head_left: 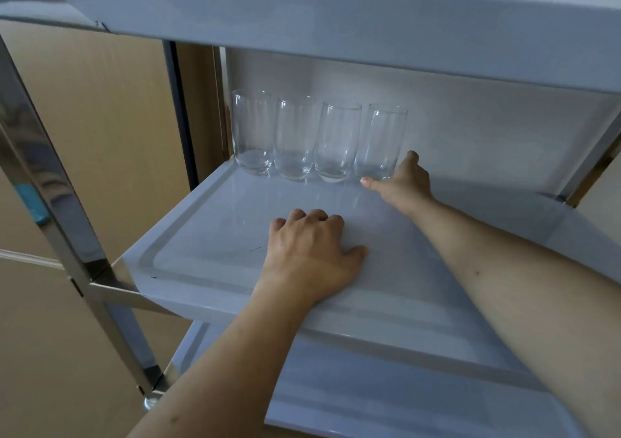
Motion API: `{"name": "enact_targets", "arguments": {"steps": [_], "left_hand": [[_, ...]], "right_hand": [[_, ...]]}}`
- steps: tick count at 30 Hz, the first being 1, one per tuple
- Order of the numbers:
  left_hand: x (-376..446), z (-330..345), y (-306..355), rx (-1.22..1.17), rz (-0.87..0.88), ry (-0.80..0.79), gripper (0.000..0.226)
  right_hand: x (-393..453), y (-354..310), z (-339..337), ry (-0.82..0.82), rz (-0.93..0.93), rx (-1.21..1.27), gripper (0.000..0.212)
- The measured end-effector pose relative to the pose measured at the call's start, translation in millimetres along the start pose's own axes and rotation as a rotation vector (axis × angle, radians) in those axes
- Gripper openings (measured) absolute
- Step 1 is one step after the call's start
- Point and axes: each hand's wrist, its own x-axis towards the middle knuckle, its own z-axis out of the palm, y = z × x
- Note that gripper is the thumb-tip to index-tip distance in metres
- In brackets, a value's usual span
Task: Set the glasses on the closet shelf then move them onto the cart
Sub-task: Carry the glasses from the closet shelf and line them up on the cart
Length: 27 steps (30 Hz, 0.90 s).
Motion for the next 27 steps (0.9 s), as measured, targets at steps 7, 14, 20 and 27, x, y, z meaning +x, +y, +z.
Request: {"name": "enact_targets", "arguments": {"steps": [7,14,20,27], "left_hand": [[-3.4,-6.8,1.7,-0.030,-0.031,-0.012,0.049],[-6.8,-14.5,5.4,-0.035,-0.031,-0.043,0.058],[-34.5,-22.3,7.2,-0.123,-0.046,-0.046,0.057],[-97.8,-59.2,24.4,-0.212,-0.133,-0.310,0.056]], "right_hand": [[-44.3,14.0,-12.3,-0.069,-0.092,-0.229,0.072],[-100.5,25.6,-27.1,-0.108,-0.143,-0.406,0.058],[-161.5,26.6,-44.9,-0.156,-0.092,-0.374,0.046],[-226.3,10.6,-107.8,-0.526,-0.056,-0.463,0.055]]}}
